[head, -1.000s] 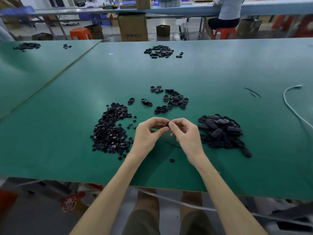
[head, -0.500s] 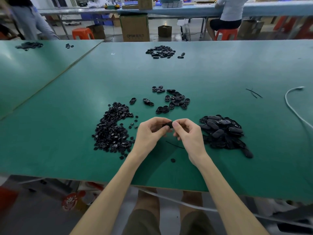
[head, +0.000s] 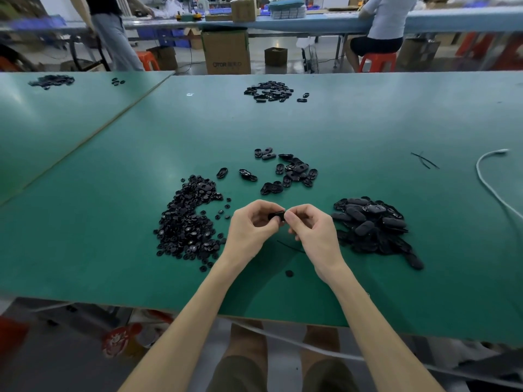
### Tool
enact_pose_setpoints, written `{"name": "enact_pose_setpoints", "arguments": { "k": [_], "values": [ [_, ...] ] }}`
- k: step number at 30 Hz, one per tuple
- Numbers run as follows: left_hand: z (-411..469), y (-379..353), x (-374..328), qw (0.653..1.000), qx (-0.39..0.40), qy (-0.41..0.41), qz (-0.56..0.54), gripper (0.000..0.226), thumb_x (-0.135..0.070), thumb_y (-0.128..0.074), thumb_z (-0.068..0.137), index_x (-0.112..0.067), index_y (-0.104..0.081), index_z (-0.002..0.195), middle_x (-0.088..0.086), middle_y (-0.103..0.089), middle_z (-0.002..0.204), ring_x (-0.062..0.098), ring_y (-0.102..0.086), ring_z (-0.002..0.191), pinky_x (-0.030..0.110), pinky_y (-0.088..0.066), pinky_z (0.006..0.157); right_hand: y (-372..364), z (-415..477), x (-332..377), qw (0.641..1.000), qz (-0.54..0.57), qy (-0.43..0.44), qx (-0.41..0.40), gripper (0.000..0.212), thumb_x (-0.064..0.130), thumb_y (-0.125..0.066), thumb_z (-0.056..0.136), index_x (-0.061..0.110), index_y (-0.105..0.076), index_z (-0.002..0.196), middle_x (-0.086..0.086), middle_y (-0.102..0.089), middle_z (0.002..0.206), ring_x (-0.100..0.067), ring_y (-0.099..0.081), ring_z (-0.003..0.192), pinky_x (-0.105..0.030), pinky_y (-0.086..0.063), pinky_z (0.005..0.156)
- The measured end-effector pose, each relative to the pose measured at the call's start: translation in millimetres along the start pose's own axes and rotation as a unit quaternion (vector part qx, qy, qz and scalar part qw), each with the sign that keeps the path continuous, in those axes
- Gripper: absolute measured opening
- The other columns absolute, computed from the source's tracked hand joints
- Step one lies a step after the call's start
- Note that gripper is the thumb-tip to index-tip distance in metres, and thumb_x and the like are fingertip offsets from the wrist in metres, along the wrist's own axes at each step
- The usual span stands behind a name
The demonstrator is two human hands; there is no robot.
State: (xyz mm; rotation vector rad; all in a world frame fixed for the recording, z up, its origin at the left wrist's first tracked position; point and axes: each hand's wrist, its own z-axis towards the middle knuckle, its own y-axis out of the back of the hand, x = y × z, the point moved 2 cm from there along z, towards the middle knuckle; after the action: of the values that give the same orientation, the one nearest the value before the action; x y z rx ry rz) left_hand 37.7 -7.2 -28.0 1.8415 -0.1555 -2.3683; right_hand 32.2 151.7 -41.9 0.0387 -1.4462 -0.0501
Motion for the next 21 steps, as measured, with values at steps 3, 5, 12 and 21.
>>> {"name": "enact_pose_setpoints", "arguments": {
  "k": [3, 5, 12, 21],
  "values": [
    [-0.9, -0.5, -1.4, 1.0, -0.013, 0.014, 0.009, 0.016, 0.006, -0.07, 0.089, -0.005, -0.074, 0.099, 0.006, -0.078, 0.094, 0.024, -0.075, 0.09, 0.035, -0.06, 0.089, -1.2, -0.4, 1.6, 1.0, -0.014, 0.002, 0.004, 0.009, 0.015, -0.072, 0.098, 0.017, -0.073, 0.089, 0.008, -0.074, 0.075, -0.006, -0.064, 0.065, -0.02, -0.048, 0.063],
    [-1.1, -0.8, -2.3, 1.0, -0.017, 0.023, 0.013, 0.015, 0.007, -0.069, 0.088, -0.003, -0.074, 0.099, 0.009, -0.077, 0.095, 0.027, -0.074, 0.091, 0.038, -0.06, 0.089, -1.5, -0.7, 2.2, 1.0, -0.016, 0.001, 0.006, 0.008, 0.015, -0.073, 0.098, 0.017, -0.074, 0.09, 0.01, -0.074, 0.075, -0.004, -0.065, 0.064, -0.016, -0.048, 0.062],
    [-2.4, -2.0, -4.8, 0.999, -0.019, 0.02, 0.023, 0.016, 0.007, -0.068, 0.088, -0.003, -0.073, 0.099, 0.008, -0.077, 0.094, 0.025, -0.073, 0.09, 0.034, -0.06, 0.088, -1.3, -1.6, 3.3, 1.0, -0.027, -0.003, 0.007, 0.006, 0.016, -0.073, 0.097, 0.017, -0.074, 0.091, 0.01, -0.074, 0.075, -0.004, -0.066, 0.066, -0.016, -0.048, 0.063],
    [-1.8, -2.5, -5.5, 0.999, -0.014, 0.013, 0.03, 0.016, 0.006, -0.068, 0.089, -0.005, -0.074, 0.099, 0.004, -0.077, 0.093, 0.019, -0.073, 0.088, 0.028, -0.059, 0.084, 0.2, -1.6, 3.6, 0.999, -0.036, -0.005, 0.005, 0.007, 0.017, -0.073, 0.098, 0.017, -0.073, 0.091, 0.008, -0.074, 0.074, -0.005, -0.066, 0.066, -0.018, -0.049, 0.062]
  ]
}}
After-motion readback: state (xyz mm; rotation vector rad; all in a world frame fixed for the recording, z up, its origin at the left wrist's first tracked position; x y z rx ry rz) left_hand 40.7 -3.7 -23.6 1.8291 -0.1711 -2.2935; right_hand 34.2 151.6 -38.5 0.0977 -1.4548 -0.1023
